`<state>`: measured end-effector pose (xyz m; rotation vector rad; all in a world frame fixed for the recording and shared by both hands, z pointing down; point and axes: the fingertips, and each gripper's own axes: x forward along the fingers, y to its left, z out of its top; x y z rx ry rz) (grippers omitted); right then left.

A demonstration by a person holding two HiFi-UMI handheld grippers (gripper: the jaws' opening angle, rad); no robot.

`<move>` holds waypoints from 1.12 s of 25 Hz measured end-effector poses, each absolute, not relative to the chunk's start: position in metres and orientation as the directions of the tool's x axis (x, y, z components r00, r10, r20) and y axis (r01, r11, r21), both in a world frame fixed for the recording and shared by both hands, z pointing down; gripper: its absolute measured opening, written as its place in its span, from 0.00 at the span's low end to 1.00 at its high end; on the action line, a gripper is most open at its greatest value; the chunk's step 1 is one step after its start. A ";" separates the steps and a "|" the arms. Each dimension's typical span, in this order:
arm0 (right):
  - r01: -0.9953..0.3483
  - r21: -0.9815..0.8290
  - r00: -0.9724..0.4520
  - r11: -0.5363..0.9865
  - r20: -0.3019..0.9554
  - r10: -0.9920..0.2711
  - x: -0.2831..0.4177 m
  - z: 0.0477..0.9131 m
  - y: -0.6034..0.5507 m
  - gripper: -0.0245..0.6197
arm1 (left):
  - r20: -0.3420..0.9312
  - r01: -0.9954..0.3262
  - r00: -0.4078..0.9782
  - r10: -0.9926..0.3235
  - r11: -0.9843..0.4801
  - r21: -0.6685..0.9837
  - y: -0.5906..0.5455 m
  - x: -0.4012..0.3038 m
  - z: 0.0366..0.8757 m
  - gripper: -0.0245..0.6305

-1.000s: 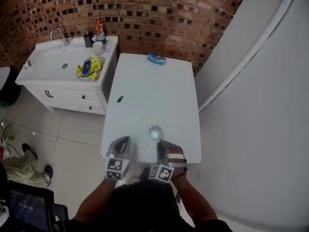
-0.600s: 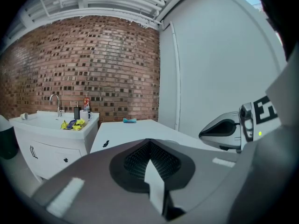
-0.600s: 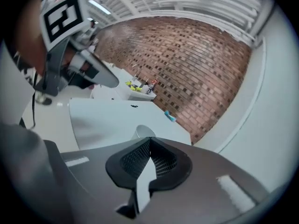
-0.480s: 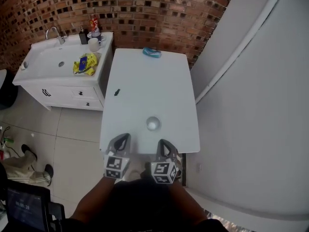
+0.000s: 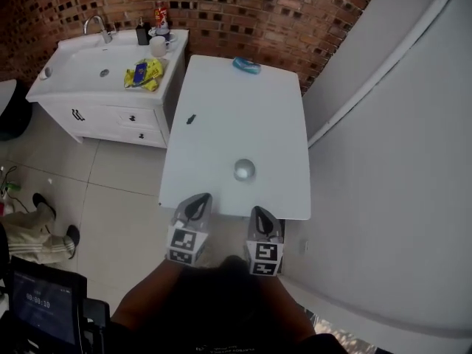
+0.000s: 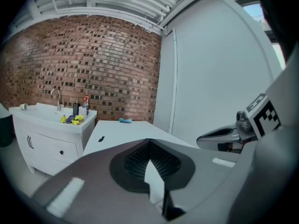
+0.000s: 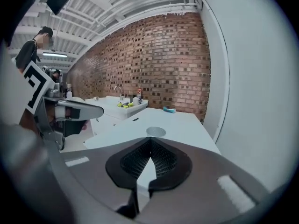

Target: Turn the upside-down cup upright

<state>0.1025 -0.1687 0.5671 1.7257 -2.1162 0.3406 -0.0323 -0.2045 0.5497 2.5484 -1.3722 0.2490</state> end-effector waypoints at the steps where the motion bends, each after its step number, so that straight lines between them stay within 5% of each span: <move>1: -0.975 0.060 -0.164 0.213 0.448 -0.879 0.103 0.570 -0.166 0.06 | 0.257 -0.835 0.550 -0.795 -0.536 0.126 -0.202 -0.029 0.549 0.03; 28: -0.964 0.024 -0.241 0.266 0.346 -0.907 0.160 0.557 -0.003 0.06 | 0.261 -0.864 0.491 -0.831 -0.504 0.019 -0.038 0.030 0.543 0.03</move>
